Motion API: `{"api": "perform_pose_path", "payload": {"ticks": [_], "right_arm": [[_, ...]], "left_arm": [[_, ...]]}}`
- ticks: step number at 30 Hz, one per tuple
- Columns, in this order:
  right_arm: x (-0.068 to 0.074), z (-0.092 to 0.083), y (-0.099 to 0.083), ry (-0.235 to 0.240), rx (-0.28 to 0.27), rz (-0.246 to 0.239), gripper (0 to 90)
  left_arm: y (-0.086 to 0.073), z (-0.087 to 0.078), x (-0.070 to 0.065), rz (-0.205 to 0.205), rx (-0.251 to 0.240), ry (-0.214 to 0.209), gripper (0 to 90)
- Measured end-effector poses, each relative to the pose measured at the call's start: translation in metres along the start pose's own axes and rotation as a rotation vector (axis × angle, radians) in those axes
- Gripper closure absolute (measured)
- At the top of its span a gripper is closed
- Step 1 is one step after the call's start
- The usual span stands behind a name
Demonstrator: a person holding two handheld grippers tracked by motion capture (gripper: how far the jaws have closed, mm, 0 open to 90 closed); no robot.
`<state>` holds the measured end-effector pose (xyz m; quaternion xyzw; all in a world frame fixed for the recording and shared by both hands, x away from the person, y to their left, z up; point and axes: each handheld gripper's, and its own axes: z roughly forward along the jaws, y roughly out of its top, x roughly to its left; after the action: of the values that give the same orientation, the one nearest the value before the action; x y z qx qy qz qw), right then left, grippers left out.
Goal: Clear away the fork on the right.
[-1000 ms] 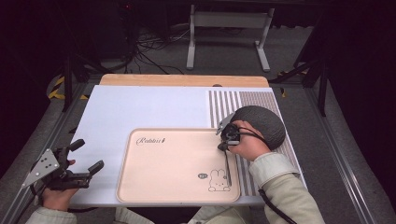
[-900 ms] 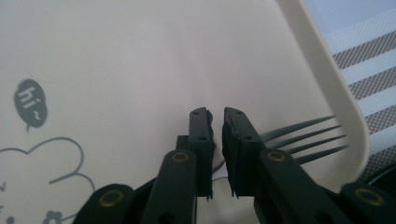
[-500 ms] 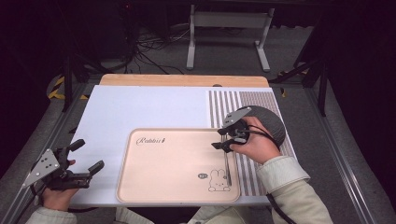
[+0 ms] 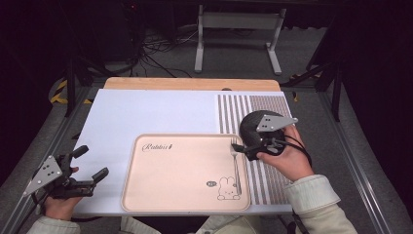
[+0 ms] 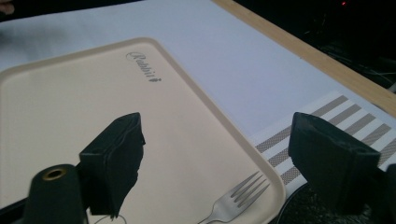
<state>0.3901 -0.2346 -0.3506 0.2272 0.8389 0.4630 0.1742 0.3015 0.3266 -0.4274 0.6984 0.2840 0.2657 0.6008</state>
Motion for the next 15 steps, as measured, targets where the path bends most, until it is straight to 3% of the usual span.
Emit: {"api": "perform_pose_path", "payload": {"ticks": [3, 10, 15], "right_arm": [[-0.001, -0.008, -0.004, -0.015, -0.028, 0.016, 18.1], [-0.002, -0.037, -0.032, -0.076, -0.184, 0.057, 18.1], [-0.001, -0.049, -0.047, -0.099, -0.252, 0.072, 18.3]], "left_arm": [[0.000, 0.000, 0.000, 0.000, 0.000, 0.000, 0.2], [0.000, 0.001, -0.001, -0.002, -0.005, 0.007, 0.2], [0.000, 0.001, -0.001, -0.003, -0.004, 0.009, 0.2]]}}
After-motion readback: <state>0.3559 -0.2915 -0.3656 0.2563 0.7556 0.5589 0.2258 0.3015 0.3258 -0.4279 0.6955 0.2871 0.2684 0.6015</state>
